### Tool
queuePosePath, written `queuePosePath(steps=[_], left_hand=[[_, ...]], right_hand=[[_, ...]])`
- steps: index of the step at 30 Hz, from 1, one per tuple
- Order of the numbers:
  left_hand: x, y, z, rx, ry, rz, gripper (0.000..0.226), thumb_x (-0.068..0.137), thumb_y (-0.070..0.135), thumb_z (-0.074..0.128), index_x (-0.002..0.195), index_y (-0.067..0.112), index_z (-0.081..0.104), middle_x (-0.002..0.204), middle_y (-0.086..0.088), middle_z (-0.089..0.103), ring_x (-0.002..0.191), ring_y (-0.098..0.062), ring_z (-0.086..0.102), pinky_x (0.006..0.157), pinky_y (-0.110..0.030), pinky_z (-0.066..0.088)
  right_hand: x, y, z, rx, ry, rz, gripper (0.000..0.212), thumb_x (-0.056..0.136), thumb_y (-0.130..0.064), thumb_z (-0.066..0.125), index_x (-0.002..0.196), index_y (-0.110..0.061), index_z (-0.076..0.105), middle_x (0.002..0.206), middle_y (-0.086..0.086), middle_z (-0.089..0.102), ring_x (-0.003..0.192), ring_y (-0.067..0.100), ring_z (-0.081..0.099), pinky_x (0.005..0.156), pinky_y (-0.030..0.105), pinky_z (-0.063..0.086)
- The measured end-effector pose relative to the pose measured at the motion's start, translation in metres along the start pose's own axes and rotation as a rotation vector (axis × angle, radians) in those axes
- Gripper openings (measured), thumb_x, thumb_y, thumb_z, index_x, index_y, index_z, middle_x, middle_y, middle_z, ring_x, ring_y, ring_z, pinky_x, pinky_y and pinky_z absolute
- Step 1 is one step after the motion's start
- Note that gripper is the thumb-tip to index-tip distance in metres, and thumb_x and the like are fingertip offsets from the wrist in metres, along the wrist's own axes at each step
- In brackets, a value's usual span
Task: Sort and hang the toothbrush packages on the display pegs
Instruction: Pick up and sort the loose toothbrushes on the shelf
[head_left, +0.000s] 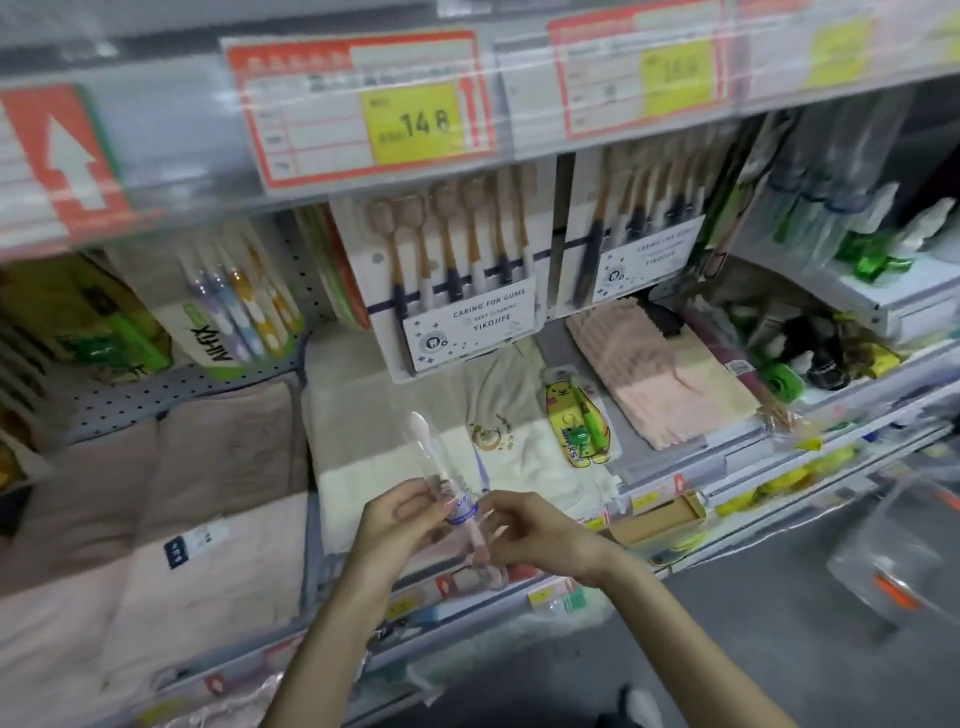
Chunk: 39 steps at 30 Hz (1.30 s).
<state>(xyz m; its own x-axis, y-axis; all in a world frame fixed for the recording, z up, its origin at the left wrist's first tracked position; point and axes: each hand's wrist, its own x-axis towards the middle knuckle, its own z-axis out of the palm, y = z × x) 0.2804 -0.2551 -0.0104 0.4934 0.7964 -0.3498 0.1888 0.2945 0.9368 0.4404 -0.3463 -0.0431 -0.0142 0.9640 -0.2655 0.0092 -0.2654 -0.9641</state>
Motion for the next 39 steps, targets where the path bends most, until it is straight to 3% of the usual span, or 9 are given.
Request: queuePosePath(steps=[3,6,9,13,18,22,26,29,39], left_hand=[[0.005,0.0,0.042,-0.02,0.05,0.041,0.015,0.084,0.004,0.068,0.096,0.011,0.07,0.089,0.001,0.076,0.087,-0.014,0.071,0.073,-0.023,0.055],[0.01,0.007,0.093,-0.079,0.091,0.092,0.017,0.084,0.001,0.067,0.099,0.009,0.069,0.094,-0.006,0.076,0.089,-0.018,0.07,0.073,-0.022,0.056],[0.011,0.014,0.152,-0.117,0.114,0.149,0.02,0.084,-0.003,0.065,0.091,0.016,0.068,0.081,0.007,0.076,0.078,-0.005,0.069,0.066,-0.014,0.052],[0.012,0.027,0.219,-0.133,0.111,0.219,0.024,0.081,-0.009,0.065,0.092,0.012,0.068,0.08,0.008,0.075,0.077,0.0,0.069,0.066,-0.011,0.05],[0.01,0.052,0.277,-0.143,0.064,0.308,0.032,0.077,-0.013,0.068,0.086,0.018,0.068,0.075,0.013,0.074,0.073,0.002,0.068,0.065,-0.01,0.05],[0.01,0.08,0.305,-0.136,-0.051,0.402,0.035,0.075,-0.009,0.071,0.084,0.024,0.065,0.072,0.02,0.072,0.071,0.007,0.066,0.064,-0.007,0.048],[0.016,0.11,0.326,-0.108,-0.131,0.5,0.036,0.073,-0.007,0.073,0.085,0.026,0.065,0.074,0.022,0.072,0.075,0.007,0.067,0.068,-0.007,0.048],[0.017,0.121,0.346,-0.124,-0.147,0.583,0.037,0.074,-0.006,0.073,0.091,0.026,0.066,0.079,0.021,0.073,0.08,0.004,0.068,0.071,-0.009,0.049],[0.043,0.132,0.399,-0.084,-0.103,0.694,0.045,0.077,-0.003,0.073,0.096,0.037,0.064,0.092,0.019,0.073,0.091,-0.001,0.068,0.083,-0.019,0.054]], right_hand=[[-0.008,0.003,-0.039,-0.078,-0.043,-0.012,0.029,0.081,0.008,0.067,0.098,-0.014,0.058,0.087,0.003,0.063,0.064,0.009,0.063,0.06,0.02,0.047],[-0.022,0.001,-0.084,-0.131,-0.035,-0.036,0.03,0.083,0.013,0.064,0.096,-0.013,0.055,0.079,-0.005,0.061,0.059,0.002,0.062,0.058,0.018,0.045],[-0.049,-0.006,-0.131,-0.145,-0.035,-0.073,0.021,0.085,0.005,0.067,0.099,-0.008,0.057,0.079,-0.008,0.066,0.066,0.003,0.065,0.061,0.018,0.047],[-0.089,-0.009,-0.182,-0.127,0.039,-0.1,0.028,0.09,0.01,0.057,0.084,-0.017,0.053,0.059,-0.02,0.059,0.056,-0.007,0.053,0.059,0.009,0.039],[-0.125,-0.003,-0.221,-0.003,0.138,-0.12,0.018,0.089,0.003,0.062,0.089,-0.014,0.057,0.067,-0.009,0.067,0.068,0.01,0.063,0.075,0.041,0.053],[-0.14,-0.018,-0.241,0.04,0.274,-0.227,0.023,0.079,0.006,0.071,0.089,-0.013,0.064,0.073,-0.007,0.069,0.074,0.009,0.065,0.074,0.03,0.058],[-0.147,-0.025,-0.258,0.144,0.447,-0.307,0.032,0.074,-0.007,0.074,0.105,-0.006,0.069,0.09,0.003,0.073,0.09,0.024,0.069,0.081,0.041,0.059],[-0.152,-0.031,-0.272,0.156,0.528,-0.336,0.038,0.079,-0.005,0.07,0.117,-0.004,0.065,0.098,0.006,0.075,0.094,0.025,0.071,0.077,0.037,0.059],[-0.157,-0.055,-0.323,0.164,0.56,-0.504,0.037,0.078,-0.018,0.063,0.115,-0.017,0.066,0.093,0.0,0.075,0.084,0.014,0.07,0.065,0.025,0.055]])
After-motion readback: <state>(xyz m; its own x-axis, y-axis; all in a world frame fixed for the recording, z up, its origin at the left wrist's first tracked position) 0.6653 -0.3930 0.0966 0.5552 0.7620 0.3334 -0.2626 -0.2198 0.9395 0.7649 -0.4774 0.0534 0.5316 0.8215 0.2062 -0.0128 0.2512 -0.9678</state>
